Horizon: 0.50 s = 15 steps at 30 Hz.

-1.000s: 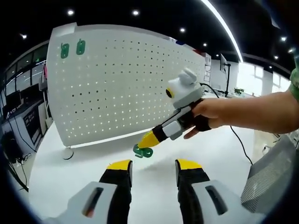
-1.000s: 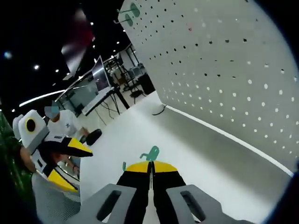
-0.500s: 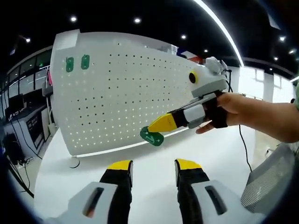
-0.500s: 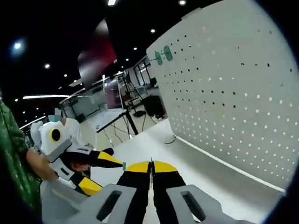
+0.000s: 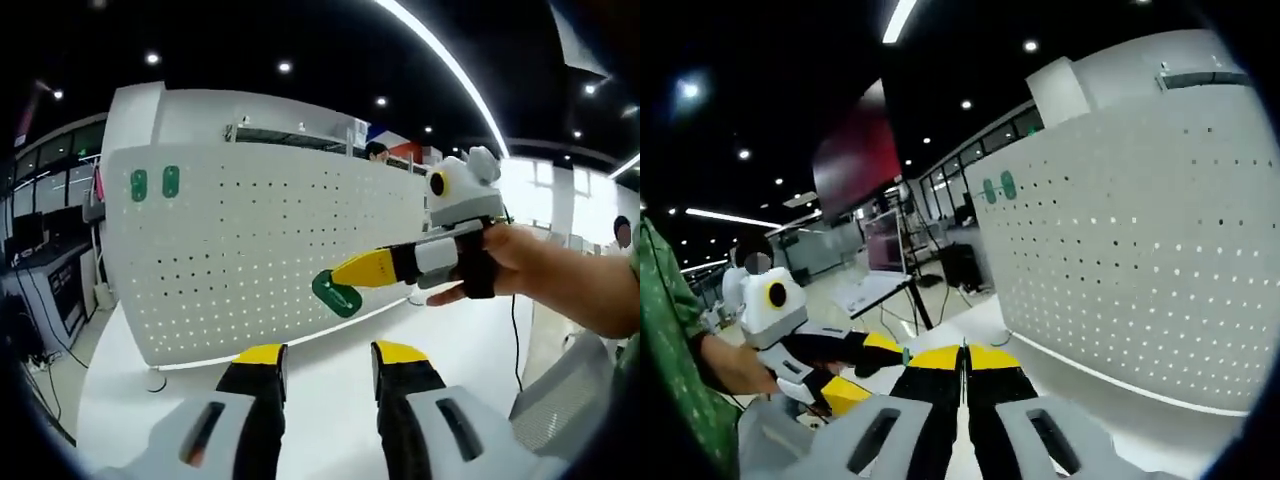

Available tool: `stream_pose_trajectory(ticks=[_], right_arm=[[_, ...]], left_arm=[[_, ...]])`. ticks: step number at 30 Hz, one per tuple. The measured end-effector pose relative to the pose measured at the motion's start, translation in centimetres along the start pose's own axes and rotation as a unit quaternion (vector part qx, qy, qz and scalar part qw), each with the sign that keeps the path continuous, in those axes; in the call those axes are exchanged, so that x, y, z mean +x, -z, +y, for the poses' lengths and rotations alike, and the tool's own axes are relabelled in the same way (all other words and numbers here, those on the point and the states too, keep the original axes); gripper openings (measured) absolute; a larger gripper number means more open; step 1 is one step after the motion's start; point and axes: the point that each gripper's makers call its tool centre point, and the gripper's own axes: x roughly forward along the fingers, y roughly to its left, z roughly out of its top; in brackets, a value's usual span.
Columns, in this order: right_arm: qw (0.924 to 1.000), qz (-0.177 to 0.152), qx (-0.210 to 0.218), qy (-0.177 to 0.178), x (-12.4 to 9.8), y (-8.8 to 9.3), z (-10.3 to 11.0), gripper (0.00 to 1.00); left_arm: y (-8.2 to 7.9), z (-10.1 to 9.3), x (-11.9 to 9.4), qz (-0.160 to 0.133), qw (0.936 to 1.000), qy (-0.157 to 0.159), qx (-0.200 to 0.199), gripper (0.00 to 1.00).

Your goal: Insert the hook assembly into the mounting plate slot until the hook locks in place.

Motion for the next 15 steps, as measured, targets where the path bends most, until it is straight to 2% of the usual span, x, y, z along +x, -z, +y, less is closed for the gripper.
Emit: stream_pose_trajectory(ticks=[4,15], right_arm=[[0.9998,-0.017,-0.009,0.004,-0.8,-1.3,0.5,0.00],[0.9973,-0.068,-0.026,0.010,-1.7,-4.7,2.2,0.00]], left_arm=[[-2.1,-0.6,-0.3,-0.024,0.9995,0.014,-0.014,0.34],[-5.9,-0.8,-0.6,-0.069,0.9960,0.035,-0.046,0.31]])
